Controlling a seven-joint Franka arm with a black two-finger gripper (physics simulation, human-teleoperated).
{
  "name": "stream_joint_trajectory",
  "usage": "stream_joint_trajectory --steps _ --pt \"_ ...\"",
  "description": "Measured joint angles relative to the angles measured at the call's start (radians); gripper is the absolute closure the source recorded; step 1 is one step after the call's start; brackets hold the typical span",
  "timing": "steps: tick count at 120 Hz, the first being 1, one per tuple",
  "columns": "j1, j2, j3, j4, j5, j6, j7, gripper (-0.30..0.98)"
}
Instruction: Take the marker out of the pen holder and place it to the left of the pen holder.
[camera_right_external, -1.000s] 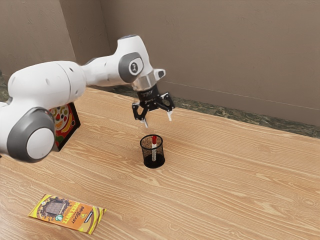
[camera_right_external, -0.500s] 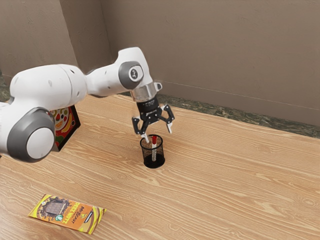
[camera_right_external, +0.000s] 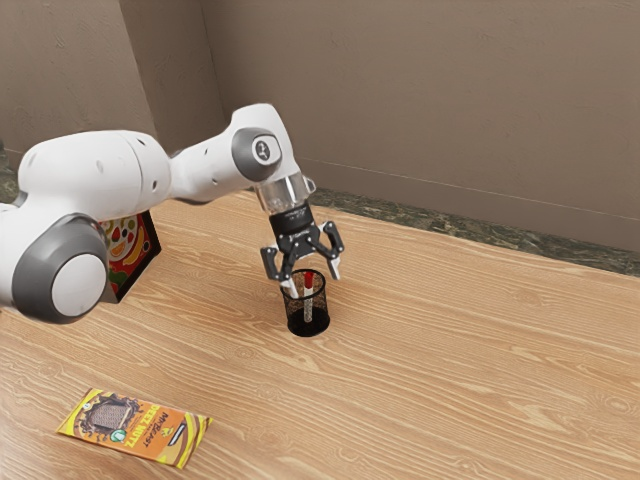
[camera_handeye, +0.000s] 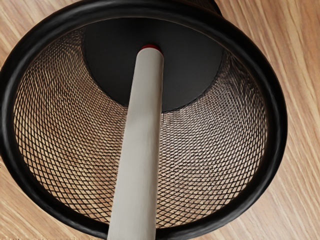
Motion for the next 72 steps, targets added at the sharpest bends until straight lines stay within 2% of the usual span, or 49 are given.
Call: stream_joint_trajectory --steps 32,72 --pt "0.003 0.000 0.030 0.017 0.001 -0.038 -0.017 0.33" --pt "0.003 0.005 0.022 0.041 -0.003 -0.049 -0.014 0.50"
